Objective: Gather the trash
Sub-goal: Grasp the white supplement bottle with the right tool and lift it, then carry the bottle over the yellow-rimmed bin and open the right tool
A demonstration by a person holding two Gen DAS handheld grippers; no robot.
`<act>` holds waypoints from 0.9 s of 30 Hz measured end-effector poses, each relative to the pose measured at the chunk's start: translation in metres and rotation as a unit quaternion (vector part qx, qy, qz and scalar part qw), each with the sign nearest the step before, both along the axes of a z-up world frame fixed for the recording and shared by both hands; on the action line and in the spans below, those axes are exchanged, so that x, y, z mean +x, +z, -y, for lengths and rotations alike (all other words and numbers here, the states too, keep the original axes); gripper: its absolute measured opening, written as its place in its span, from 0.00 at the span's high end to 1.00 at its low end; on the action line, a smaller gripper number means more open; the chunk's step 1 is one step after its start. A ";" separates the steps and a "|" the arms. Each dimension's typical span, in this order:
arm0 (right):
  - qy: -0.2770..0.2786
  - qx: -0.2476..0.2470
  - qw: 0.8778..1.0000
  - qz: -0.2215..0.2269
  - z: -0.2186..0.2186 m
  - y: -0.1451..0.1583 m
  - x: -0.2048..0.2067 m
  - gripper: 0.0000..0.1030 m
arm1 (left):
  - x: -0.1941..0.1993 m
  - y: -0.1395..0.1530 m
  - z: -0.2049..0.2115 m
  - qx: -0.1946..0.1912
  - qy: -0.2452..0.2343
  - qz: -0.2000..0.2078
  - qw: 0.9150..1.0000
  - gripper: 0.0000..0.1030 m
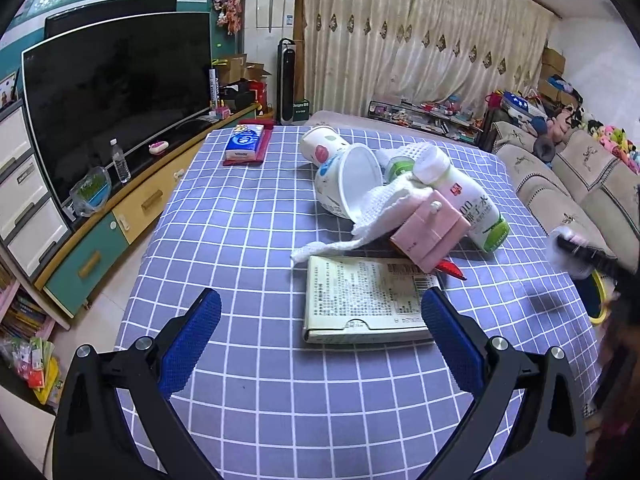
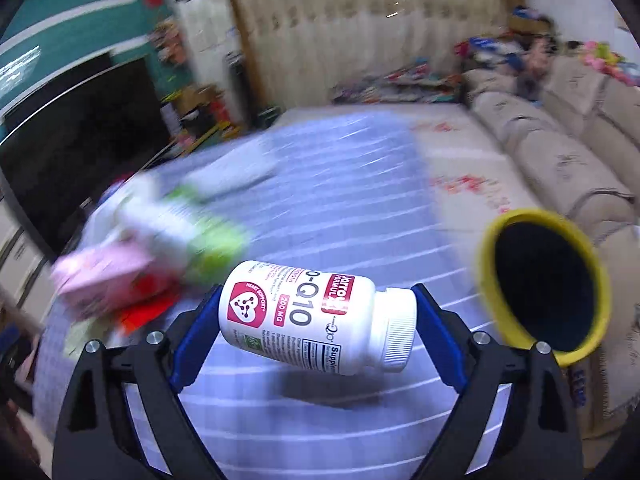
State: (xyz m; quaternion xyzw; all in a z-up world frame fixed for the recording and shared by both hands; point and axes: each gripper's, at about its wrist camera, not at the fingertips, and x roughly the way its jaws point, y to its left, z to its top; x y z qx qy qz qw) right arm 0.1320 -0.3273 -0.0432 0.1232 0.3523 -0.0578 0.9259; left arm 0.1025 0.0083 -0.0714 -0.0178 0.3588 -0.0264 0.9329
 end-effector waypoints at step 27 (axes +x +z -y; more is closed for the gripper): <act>-0.155 0.050 0.956 -0.244 0.234 -0.155 0.070 0.12 | 0.019 -0.011 0.057 0.019 -0.035 -0.018 0.999 0.04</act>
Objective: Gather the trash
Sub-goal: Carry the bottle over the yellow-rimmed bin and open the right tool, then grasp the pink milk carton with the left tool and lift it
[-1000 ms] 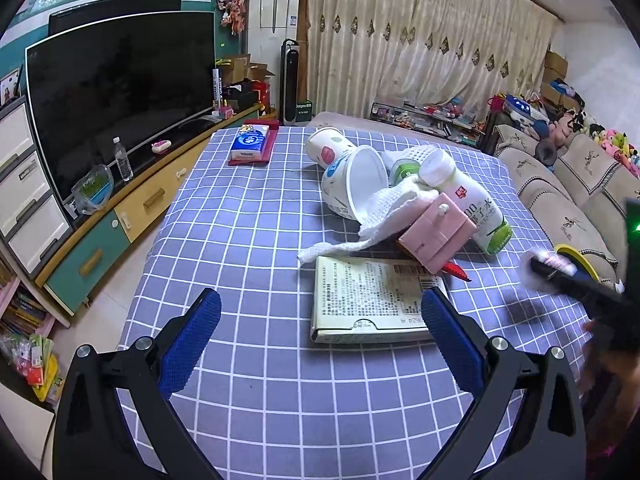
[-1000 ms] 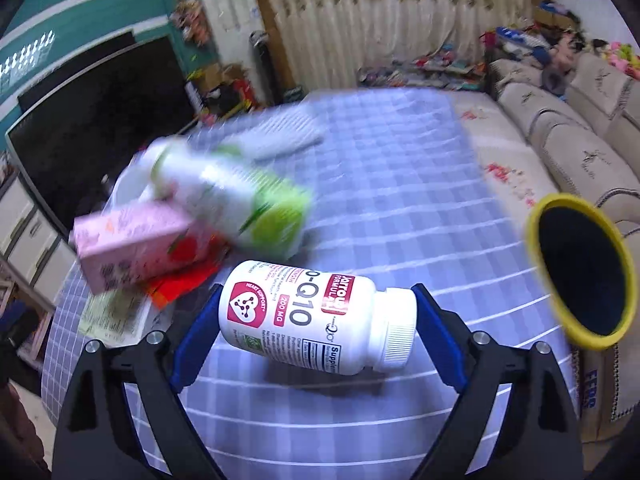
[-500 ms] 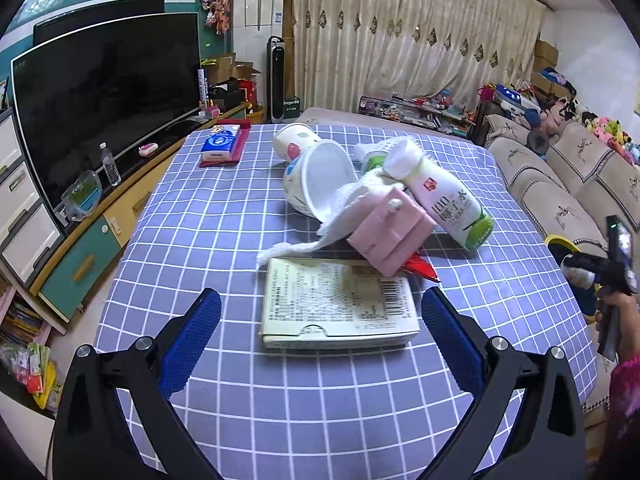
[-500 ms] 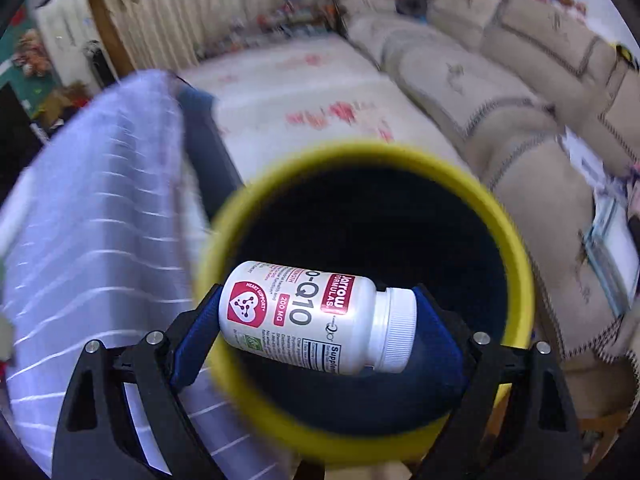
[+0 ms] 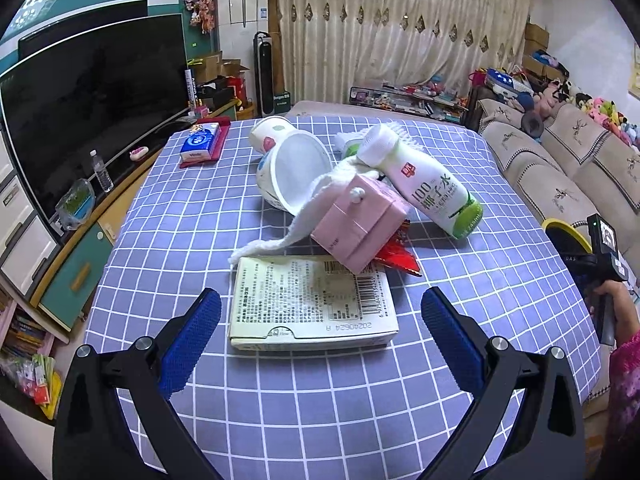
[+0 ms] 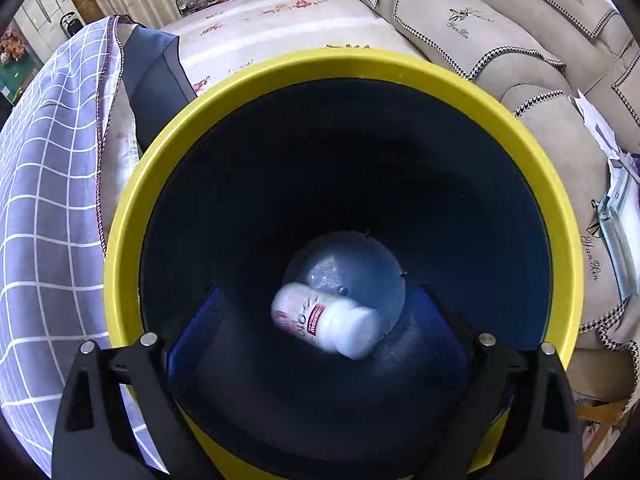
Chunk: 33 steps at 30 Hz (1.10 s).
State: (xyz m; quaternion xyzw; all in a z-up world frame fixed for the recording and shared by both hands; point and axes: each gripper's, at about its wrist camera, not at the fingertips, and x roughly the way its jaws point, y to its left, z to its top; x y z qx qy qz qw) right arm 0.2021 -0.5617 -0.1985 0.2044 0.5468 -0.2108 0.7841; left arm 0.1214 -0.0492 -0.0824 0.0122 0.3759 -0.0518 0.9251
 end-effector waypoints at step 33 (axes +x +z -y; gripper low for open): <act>0.012 0.006 0.997 0.078 -0.026 0.042 -0.028 0.09 | 0.030 0.016 0.040 0.065 -0.232 0.092 0.966 0.22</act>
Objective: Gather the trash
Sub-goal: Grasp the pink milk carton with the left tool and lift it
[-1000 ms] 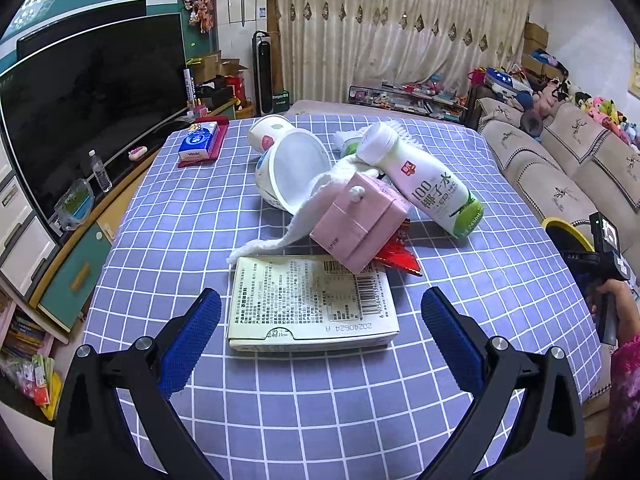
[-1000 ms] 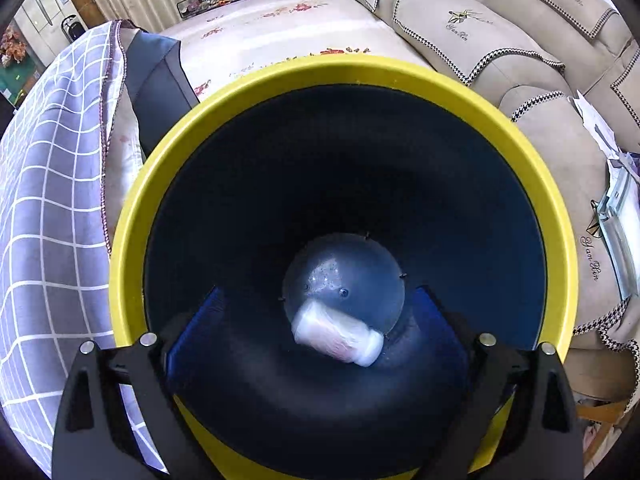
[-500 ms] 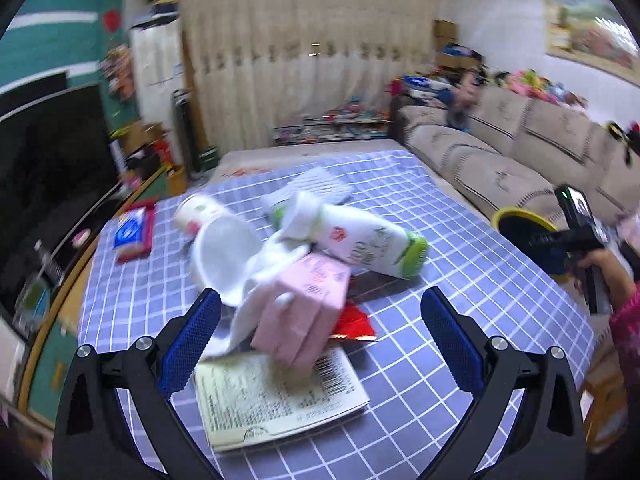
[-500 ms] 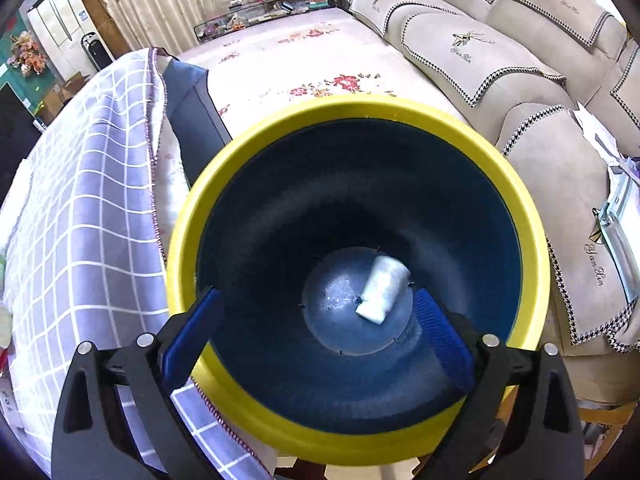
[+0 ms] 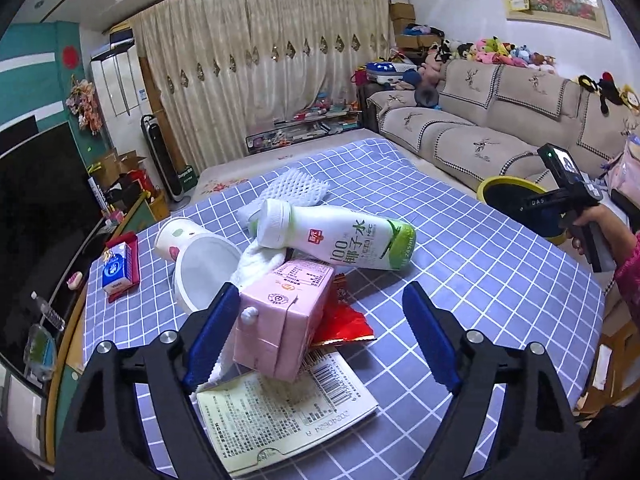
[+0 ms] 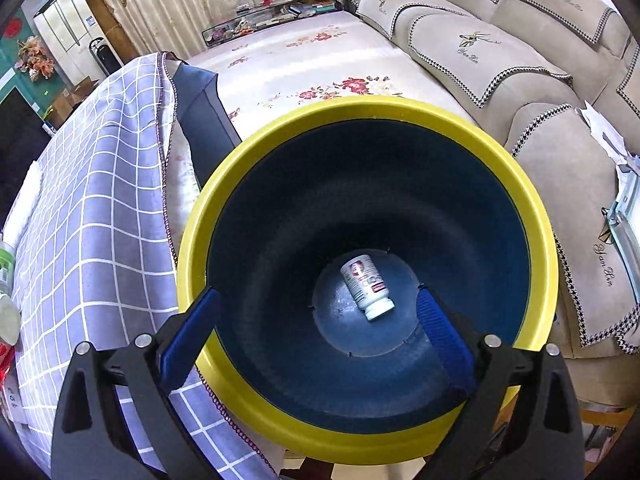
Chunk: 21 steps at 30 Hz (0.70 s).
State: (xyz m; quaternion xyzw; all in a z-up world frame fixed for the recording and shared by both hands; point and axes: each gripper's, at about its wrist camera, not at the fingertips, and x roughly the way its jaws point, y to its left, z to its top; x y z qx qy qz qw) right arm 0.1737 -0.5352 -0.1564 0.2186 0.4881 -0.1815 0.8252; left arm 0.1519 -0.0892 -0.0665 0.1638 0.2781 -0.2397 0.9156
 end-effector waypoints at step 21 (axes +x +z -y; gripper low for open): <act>0.010 0.008 1.000 0.002 -0.009 -0.006 0.006 0.09 | -0.007 -0.002 -0.006 -0.020 -0.013 -0.026 0.999 0.26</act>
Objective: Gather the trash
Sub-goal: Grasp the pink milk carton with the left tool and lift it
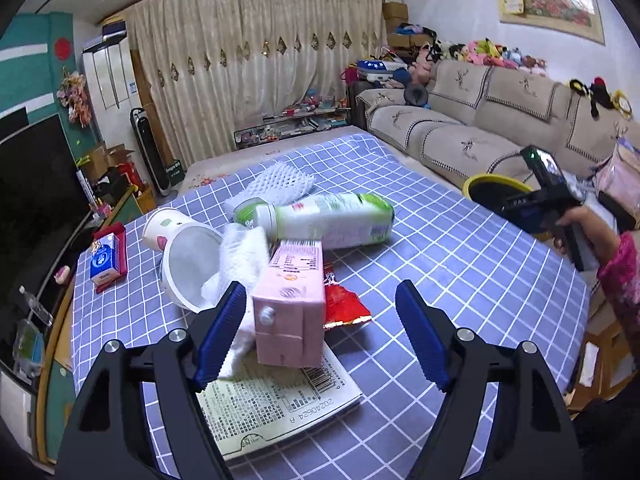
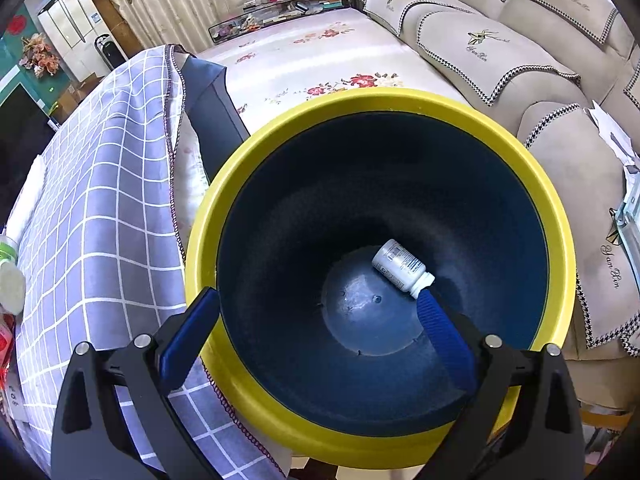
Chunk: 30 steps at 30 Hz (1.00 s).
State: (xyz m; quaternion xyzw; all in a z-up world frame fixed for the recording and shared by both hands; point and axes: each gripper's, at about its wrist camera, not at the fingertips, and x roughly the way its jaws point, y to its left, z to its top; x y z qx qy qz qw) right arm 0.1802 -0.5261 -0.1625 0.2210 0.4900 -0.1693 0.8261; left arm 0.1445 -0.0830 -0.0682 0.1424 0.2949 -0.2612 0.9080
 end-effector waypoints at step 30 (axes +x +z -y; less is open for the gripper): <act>0.001 0.015 1.000 0.002 0.007 -0.011 -0.005 0.08 | 0.005 0.009 0.029 0.016 0.025 -0.009 1.000 0.64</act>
